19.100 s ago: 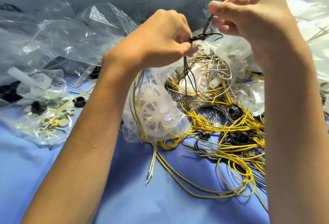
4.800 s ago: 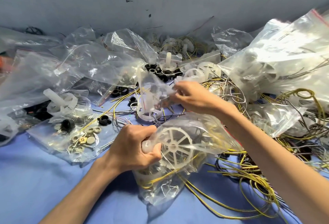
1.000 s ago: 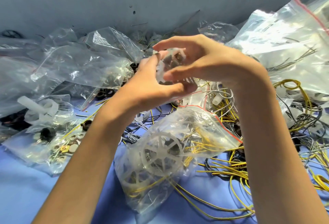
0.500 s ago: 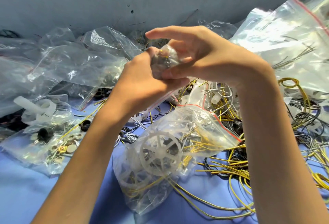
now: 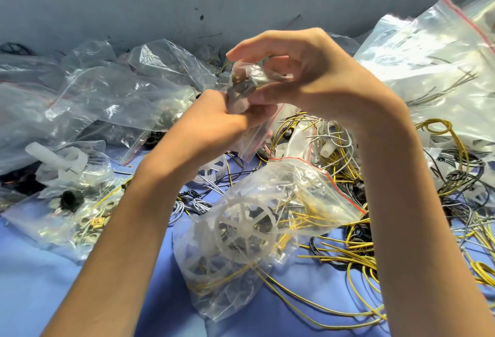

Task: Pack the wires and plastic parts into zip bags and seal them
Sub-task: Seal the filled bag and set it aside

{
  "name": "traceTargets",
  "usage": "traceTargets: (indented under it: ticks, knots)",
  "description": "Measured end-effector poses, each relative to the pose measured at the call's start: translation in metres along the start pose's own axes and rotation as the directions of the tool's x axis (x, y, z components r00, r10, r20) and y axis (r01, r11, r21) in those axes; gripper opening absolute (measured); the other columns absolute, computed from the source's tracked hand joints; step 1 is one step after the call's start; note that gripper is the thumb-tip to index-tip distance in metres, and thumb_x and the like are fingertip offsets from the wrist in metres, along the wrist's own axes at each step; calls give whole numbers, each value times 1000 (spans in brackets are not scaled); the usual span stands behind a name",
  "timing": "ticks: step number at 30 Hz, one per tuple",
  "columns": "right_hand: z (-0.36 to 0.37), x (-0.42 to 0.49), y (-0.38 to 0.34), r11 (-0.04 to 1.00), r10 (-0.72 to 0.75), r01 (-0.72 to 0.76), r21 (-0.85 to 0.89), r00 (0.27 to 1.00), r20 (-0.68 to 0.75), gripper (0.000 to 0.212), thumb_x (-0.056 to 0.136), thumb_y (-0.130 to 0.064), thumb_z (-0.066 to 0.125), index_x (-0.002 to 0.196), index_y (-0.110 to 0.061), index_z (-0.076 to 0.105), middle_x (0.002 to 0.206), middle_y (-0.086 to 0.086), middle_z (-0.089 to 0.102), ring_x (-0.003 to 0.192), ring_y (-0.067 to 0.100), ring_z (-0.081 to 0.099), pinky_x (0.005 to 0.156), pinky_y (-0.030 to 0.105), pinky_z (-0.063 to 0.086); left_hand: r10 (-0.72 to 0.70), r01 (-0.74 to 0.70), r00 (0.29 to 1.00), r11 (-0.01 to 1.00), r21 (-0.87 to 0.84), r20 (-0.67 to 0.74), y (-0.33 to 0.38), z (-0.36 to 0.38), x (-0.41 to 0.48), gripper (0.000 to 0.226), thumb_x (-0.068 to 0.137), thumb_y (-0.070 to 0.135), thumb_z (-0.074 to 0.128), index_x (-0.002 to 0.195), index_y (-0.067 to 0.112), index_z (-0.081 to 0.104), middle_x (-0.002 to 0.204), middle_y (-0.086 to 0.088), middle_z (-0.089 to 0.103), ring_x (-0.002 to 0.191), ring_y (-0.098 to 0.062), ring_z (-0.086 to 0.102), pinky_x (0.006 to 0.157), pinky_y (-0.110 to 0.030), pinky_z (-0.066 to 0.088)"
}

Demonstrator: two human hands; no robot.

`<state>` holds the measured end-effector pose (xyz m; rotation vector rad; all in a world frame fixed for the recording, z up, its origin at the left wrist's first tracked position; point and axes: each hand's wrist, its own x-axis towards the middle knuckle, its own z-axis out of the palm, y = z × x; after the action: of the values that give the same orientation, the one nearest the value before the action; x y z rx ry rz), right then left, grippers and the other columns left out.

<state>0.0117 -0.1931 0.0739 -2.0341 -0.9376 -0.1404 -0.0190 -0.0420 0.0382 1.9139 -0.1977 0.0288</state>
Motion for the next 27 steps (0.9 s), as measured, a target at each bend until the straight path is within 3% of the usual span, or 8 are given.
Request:
traceTargets:
  ticks: [5, 8, 10, 14, 18, 20, 23, 27]
  knots:
    - [-2, 2, -7, 982, -36, 38, -183, 999, 16, 49, 76, -19, 72, 124, -18, 62, 127, 0, 55, 120, 9, 52, 103, 31, 42, -18, 0, 995, 981, -195, -94, 5, -1, 0, 10, 91, 16, 60, 92, 9, 67, 80, -9, 73, 65, -15, 71, 54, -24, 55]
    - [0, 1, -9, 955, 97, -31, -294, 972, 214, 88, 69, -40, 81, 145, -23, 40, 143, -11, 41, 130, -3, 38, 104, 7, 29, -61, 30, 989, 974, -225, -132, 4, -3, 0, 17, 92, 20, 56, 83, 13, 68, 74, -1, 72, 62, -12, 67, 55, -20, 52]
    - [5, 2, -8, 932, 146, -54, -359, 961, 235, 103, 66, -49, 78, 151, -21, 26, 149, -11, 36, 132, -3, 31, 100, 3, 23, -65, 31, 988, 972, -233, -138, 5, -1, 0, 19, 92, 22, 56, 78, 14, 66, 67, 4, 66, 57, -9, 59, 54, -19, 45]
    - [14, 6, -7, 918, 153, -66, -391, 969, 195, 110, 63, -50, 78, 150, -13, 23, 143, -1, 45, 122, 4, 41, 91, 5, 28, -50, 28, 994, 974, -225, -95, 9, 4, 0, 18, 84, 26, 58, 85, 9, 64, 82, -15, 48, 73, -21, 41, 61, -33, 31]
    - [14, 5, -8, 933, 127, -58, -356, 976, 174, 96, 64, -43, 81, 145, -24, 34, 105, -19, 56, 82, -8, 50, 74, 1, 37, -28, 33, 999, 963, -269, 22, 10, 5, -3, 29, 89, 25, 50, 102, 5, 66, 87, -9, 60, 80, -15, 54, 66, -29, 41]
    - [14, 4, -8, 930, 78, -32, -365, 991, 112, 78, 66, -32, 80, 136, -28, 46, 91, -19, 61, 76, -4, 55, 73, 13, 45, 3, 28, 996, 938, -345, 89, 14, 5, -6, 25, 96, 19, 38, 93, 16, 62, 75, 5, 62, 68, -5, 55, 60, -22, 42]
    - [13, 3, -9, 942, 14, 7, -337, 998, 59, 52, 66, -23, 75, 116, -27, 60, 88, -6, 68, 76, 9, 60, 72, 29, 51, 17, 39, 993, 893, -449, 120, 21, 2, -10, 17, 92, 22, 41, 97, 20, 57, 83, 4, 60, 74, -10, 55, 71, -30, 44]
    - [2, -1, -1, 932, 55, -39, -360, 998, 32, 33, 72, -17, 69, 104, -25, 66, 67, -6, 62, 57, 6, 48, 51, 17, 39, -42, 92, 978, 965, -246, 204, 19, 5, -6, 59, 70, 46, 42, 115, 13, 62, 100, -3, 72, 93, -19, 68, 90, -34, 44]
